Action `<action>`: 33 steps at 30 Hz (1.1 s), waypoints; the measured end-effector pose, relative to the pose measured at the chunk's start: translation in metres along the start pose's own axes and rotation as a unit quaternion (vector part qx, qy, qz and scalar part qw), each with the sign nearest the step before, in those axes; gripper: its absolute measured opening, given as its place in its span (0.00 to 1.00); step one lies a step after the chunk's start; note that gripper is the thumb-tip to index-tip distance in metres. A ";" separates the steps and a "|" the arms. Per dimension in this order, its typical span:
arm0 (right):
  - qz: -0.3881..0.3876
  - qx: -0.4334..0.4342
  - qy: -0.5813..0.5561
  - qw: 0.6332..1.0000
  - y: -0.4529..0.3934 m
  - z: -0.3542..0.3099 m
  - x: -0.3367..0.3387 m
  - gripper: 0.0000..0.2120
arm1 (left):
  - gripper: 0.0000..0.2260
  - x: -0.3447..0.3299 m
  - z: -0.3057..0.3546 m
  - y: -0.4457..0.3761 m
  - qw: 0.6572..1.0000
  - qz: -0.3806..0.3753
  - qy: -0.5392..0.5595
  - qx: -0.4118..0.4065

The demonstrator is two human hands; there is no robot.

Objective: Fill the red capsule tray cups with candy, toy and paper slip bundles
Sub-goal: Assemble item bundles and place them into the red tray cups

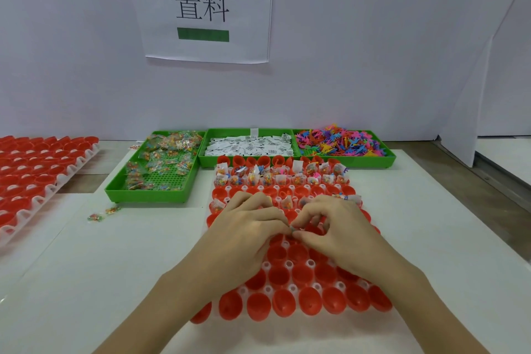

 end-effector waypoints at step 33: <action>0.007 0.031 -0.029 0.999 0.002 -0.005 0.013 0.20 | 0.21 -0.001 0.001 0.007 0.998 -0.063 -0.010 -0.009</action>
Point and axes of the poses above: each hand's wrist, its own y-axis away from the middle knuckle, its own x-axis out of the back of the hand, z = x × y, the point moved 4 cm from there along -y, towards the middle knuckle, and after that the axes turned 11 degrees about -y, right-handed, at the moved point
